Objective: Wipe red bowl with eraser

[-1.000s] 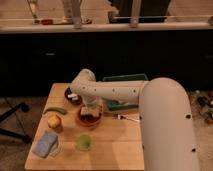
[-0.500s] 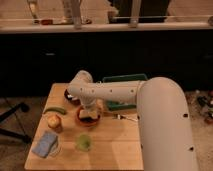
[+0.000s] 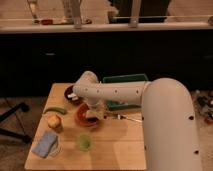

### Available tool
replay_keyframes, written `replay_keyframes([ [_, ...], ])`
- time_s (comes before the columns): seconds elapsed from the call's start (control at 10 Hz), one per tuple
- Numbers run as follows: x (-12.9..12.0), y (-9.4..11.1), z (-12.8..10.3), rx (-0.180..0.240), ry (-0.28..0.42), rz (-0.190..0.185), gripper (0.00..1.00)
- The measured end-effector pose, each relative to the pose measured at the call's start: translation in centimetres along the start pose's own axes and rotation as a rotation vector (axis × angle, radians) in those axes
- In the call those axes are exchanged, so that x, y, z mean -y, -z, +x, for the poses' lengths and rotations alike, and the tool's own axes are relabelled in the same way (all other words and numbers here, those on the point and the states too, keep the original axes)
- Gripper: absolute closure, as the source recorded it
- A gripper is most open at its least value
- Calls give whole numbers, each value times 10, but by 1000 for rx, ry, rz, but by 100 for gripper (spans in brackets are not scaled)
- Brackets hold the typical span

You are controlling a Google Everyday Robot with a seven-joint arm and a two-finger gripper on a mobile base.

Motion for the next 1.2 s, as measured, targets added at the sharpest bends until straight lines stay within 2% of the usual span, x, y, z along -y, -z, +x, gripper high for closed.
replay_keyframes([
  [0.4, 23, -1, -2, -19, -15, 14, 100],
  [0.6, 32, 0, -12, -9, -8, 21, 100],
  [0.9, 27, 10, -40, 40, 41, 27, 100],
  [1.2, 10, 17, -53, 83, 104, 16, 100],
])
